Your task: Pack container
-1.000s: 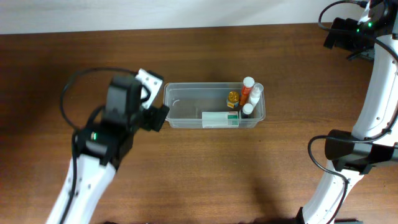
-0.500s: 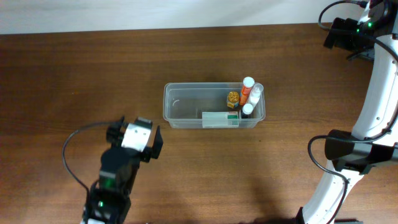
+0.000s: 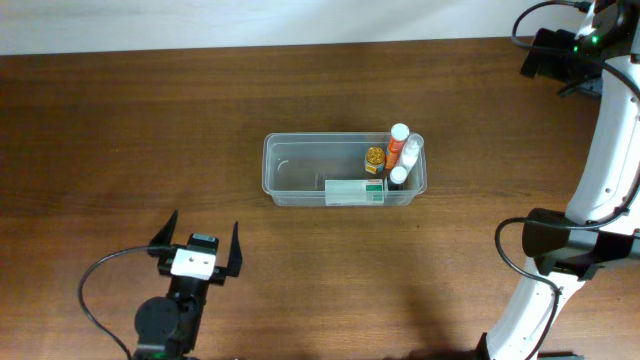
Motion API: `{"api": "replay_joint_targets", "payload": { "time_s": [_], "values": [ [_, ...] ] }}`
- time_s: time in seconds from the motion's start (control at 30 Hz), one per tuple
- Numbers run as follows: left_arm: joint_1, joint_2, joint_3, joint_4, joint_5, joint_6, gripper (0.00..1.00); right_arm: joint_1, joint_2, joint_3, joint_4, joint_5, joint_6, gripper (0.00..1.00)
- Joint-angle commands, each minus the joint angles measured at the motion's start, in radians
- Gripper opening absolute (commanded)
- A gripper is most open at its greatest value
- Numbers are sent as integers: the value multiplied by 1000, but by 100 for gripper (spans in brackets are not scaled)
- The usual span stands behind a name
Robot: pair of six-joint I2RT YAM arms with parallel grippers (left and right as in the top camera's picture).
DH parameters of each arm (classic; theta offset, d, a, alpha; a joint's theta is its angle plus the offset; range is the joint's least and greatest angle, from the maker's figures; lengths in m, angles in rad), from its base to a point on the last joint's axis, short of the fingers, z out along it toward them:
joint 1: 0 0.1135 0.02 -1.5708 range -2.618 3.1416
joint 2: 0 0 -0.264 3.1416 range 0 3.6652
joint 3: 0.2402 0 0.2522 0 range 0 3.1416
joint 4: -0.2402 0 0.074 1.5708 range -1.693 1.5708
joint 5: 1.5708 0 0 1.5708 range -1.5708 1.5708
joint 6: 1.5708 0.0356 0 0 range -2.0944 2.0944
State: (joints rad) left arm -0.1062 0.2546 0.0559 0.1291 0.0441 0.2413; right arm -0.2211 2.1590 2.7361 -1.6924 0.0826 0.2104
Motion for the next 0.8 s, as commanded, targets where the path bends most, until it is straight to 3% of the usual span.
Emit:
{"api": "replay_joint_targets", "payload": {
  "time_s": [0.0,0.27,0.77],
  "values": [
    [29,-46,-29,-57,57,-9,99,-3,-10,14,-6,8,8,98],
    [37,-105,-41,-216,39,-1,99,-3,-10,14,-6,8,8,98],
    [37,-250,-42,-213,20,-2,99,-3,-10,14,-6,8,8,98]
  ]
}}
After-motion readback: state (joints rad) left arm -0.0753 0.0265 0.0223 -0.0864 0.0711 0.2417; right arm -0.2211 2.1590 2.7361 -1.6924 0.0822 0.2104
